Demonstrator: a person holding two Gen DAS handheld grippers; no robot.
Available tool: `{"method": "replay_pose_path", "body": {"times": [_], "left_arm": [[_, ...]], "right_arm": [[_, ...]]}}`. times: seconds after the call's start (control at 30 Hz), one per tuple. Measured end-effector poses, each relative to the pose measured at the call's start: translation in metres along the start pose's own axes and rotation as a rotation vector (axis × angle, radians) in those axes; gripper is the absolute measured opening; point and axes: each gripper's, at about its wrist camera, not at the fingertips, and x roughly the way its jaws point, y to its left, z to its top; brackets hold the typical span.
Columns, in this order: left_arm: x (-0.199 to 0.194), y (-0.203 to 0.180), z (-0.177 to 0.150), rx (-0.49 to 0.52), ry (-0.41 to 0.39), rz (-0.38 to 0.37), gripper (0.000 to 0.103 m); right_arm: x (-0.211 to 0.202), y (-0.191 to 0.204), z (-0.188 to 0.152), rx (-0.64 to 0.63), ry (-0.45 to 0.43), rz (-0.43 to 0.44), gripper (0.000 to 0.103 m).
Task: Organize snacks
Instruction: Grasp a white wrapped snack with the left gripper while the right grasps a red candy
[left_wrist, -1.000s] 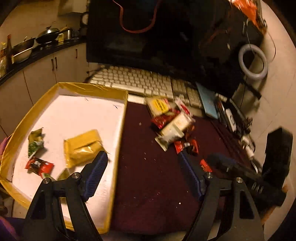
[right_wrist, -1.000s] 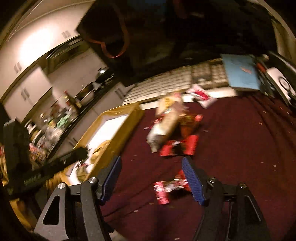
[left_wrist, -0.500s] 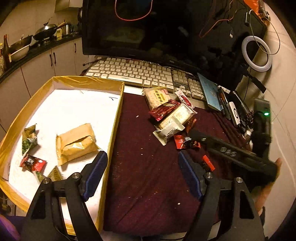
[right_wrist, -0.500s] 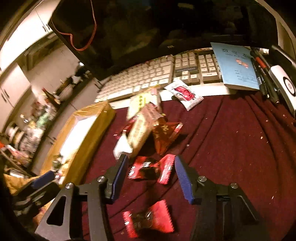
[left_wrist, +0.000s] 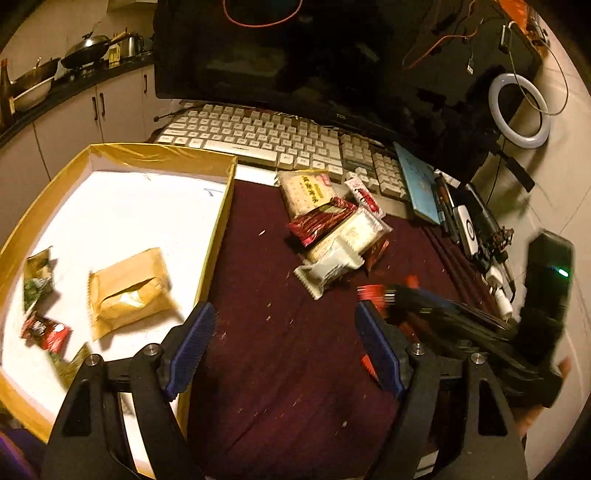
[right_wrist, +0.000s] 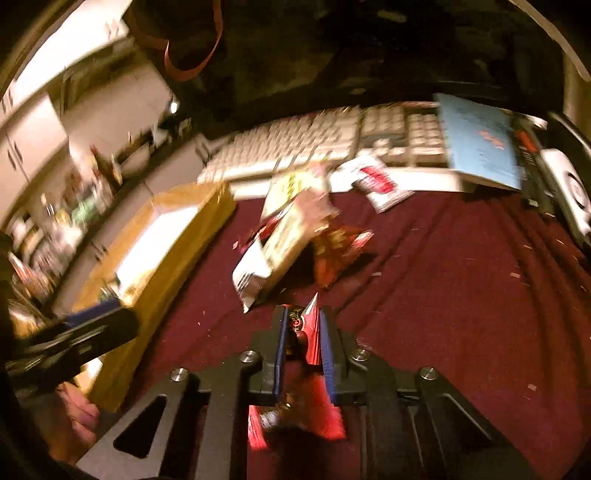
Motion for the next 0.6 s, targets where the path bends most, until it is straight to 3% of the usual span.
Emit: {"method": "replay_pose_path", "body": {"times": [0.07, 0.17, 0.33, 0.4, 0.47, 0.53, 0.6], "left_arm": [[0.010, -0.006, 0.005, 0.011, 0.023, -0.008, 0.078], [0.023, -0.020, 0.011, 0.063, 0.015, 0.016, 0.078], [0.064, -0.046, 0.019, 0.178, 0.076, 0.102, 0.078], [0.077, -0.054, 0.024, 0.207, 0.066, 0.114, 0.073], [0.088, -0.059, 0.025, 0.225, 0.088, 0.152, 0.049], [0.096, -0.062, 0.023, 0.245, 0.110, 0.170, 0.034], [0.092, -0.062, 0.021, 0.230, 0.102, 0.172, 0.030]], "right_arm": [[-0.008, -0.018, 0.004, 0.060, -0.035, -0.023, 0.016], [-0.011, -0.032, 0.003, 0.098, -0.097, 0.023, 0.016], [-0.007, -0.044, 0.003, 0.157, -0.086, 0.055, 0.016], [-0.005, -0.048, 0.004, 0.171, -0.068, 0.078, 0.016], [-0.006, -0.048, 0.003, 0.163, -0.060, 0.095, 0.016], [-0.005, -0.046, 0.003, 0.161, -0.059, 0.092, 0.016], [-0.006, -0.047, 0.003, 0.162, -0.067, 0.096, 0.016]]}}
